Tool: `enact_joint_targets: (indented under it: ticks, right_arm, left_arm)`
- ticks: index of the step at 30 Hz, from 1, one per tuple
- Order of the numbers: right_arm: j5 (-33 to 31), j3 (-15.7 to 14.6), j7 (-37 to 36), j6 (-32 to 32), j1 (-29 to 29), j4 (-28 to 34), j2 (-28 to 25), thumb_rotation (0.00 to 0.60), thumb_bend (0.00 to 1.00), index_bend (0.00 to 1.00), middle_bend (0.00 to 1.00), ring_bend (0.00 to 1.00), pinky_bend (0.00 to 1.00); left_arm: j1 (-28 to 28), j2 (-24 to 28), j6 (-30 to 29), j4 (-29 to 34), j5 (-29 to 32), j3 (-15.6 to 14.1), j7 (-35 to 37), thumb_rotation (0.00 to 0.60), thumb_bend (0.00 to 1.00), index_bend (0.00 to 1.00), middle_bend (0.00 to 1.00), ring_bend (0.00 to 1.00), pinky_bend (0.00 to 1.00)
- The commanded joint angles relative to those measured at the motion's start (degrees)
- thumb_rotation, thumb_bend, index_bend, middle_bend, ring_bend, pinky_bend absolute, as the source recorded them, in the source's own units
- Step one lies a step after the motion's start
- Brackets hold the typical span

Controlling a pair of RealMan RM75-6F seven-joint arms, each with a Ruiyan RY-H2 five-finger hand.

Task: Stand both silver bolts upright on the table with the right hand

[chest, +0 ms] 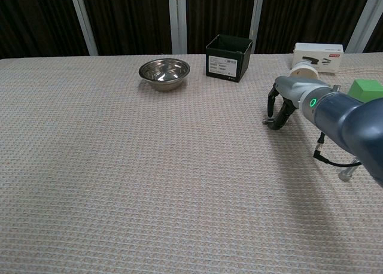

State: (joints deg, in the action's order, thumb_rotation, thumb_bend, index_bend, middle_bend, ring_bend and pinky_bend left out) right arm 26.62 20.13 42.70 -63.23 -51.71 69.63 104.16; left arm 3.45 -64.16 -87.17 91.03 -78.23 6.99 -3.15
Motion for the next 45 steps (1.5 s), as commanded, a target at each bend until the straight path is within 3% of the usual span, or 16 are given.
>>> enact_joint_targets:
  ticks: [1, 45]
  right_arm:
    - [-0.01, 0.08, 0.11, 0.27, 0.11, 0.02, 0.02, 0.6, 0.31, 0.54, 0.06, 0.0, 0.0]
    - [-1.23, 1.14, 3.32, 1.27, -0.02, -0.62, 0.66, 0.6, 0.32, 0.61, 0.06, 0.0, 0.0]
  left_arm:
    - [-0.02, -0.01, -0.03, 0.02, 0.05, 0.02, -0.02, 0.6, 0.01, 0.1, 0.02, 0.0, 0.0]
    - [0.02, -0.11, -0.07, 0.07, 0.06, 0.03, -0.45, 0.6, 0.01, 0.11, 0.02, 0.0, 0.0]
